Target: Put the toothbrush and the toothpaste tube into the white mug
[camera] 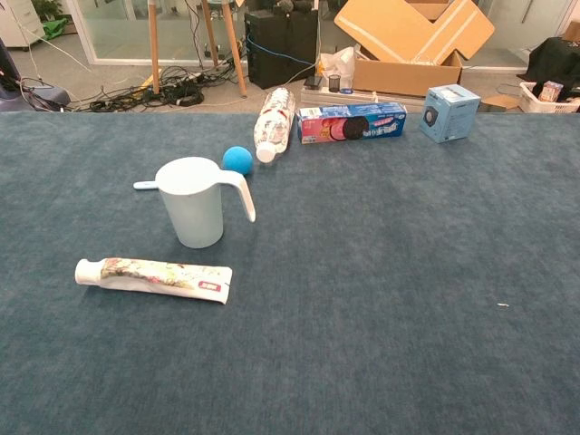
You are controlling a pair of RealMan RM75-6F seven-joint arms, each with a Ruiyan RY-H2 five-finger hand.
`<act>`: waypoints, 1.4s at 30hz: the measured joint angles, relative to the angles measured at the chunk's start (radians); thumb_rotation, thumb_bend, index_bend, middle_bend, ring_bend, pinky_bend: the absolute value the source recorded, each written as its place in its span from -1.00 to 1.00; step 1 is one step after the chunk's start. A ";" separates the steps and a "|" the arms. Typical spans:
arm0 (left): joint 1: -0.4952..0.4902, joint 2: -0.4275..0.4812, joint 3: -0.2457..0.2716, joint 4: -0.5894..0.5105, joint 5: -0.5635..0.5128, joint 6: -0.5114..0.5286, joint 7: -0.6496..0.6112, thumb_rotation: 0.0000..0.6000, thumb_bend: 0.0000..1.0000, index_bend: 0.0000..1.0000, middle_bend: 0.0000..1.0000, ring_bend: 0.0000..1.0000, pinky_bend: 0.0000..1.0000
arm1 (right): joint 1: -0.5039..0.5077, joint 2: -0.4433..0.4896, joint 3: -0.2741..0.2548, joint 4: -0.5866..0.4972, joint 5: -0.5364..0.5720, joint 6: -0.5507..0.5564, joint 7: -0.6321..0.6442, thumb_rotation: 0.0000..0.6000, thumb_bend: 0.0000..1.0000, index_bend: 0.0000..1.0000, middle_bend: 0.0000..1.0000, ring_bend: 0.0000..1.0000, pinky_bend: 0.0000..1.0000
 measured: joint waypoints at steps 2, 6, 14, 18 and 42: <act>-0.003 -0.004 0.000 0.004 -0.004 -0.007 0.004 1.00 -0.21 -0.07 -0.35 -0.53 -0.59 | -0.001 0.001 0.001 -0.001 0.002 0.001 0.003 1.00 -0.97 -0.79 -1.00 -0.98 -0.21; -0.004 -0.007 0.003 0.005 -0.001 -0.008 0.005 1.00 -0.21 -0.07 -0.35 -0.53 -0.59 | 0.000 0.002 0.005 0.001 0.009 -0.004 0.007 1.00 -0.97 -0.79 -1.00 -0.98 -0.21; -0.008 -0.015 0.008 0.015 -0.002 -0.021 -0.001 1.00 -0.21 -0.07 -0.36 -0.53 -0.59 | 0.004 0.003 0.009 0.004 0.017 -0.014 0.012 1.00 -0.97 -0.79 -1.00 -0.98 -0.21; -0.010 -0.021 0.008 0.024 -0.013 -0.030 -0.004 1.00 -0.21 -0.07 -0.37 -0.53 -0.59 | 0.004 0.008 0.014 0.002 0.016 -0.010 0.019 1.00 -0.97 -0.79 -1.00 -0.98 -0.21; -0.204 0.068 -0.069 -0.041 -0.014 -0.230 -0.015 1.00 -1.00 -1.00 -0.55 0.10 0.46 | 0.037 0.003 0.056 0.043 0.102 -0.073 0.035 1.00 -0.97 -0.79 -1.00 -0.98 -0.21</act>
